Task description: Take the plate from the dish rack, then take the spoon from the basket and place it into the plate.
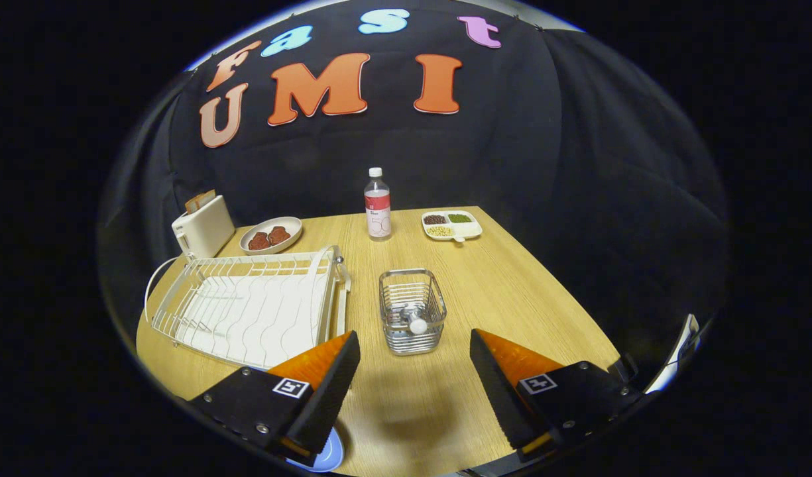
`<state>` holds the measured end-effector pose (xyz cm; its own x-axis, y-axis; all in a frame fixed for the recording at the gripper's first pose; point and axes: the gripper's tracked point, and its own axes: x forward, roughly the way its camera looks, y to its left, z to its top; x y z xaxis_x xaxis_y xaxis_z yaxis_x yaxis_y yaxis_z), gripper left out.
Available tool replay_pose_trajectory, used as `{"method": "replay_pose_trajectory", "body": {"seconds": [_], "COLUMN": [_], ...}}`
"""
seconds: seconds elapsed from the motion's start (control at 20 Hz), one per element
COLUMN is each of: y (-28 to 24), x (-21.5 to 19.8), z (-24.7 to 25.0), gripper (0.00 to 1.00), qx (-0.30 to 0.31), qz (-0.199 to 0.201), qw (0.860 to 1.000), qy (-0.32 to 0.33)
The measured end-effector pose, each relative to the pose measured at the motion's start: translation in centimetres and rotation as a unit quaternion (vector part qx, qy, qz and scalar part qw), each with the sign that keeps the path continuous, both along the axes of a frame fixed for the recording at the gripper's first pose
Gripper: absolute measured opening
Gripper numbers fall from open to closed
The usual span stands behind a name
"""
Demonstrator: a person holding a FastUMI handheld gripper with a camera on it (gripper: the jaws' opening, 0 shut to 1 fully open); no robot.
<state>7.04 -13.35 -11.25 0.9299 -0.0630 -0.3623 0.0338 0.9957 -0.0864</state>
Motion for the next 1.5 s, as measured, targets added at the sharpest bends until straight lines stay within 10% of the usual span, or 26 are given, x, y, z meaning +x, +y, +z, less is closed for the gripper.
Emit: {"method": "replay_pose_trajectory", "body": {"seconds": [0.35, 0.7, 1.5], "y": [0.2, -0.7, 0.3], "x": [3.4, 4.7, -1.2], "z": [-1.2, -1.5, 6.0], "gripper": [0.73, 0.12, 0.08], "qx": [-0.014, -0.004, -0.004], "qz": [0.043, 0.047, 0.021], "qw": [0.999, 0.999, 0.998], "qy": [-0.003, -0.002, -0.065]}}
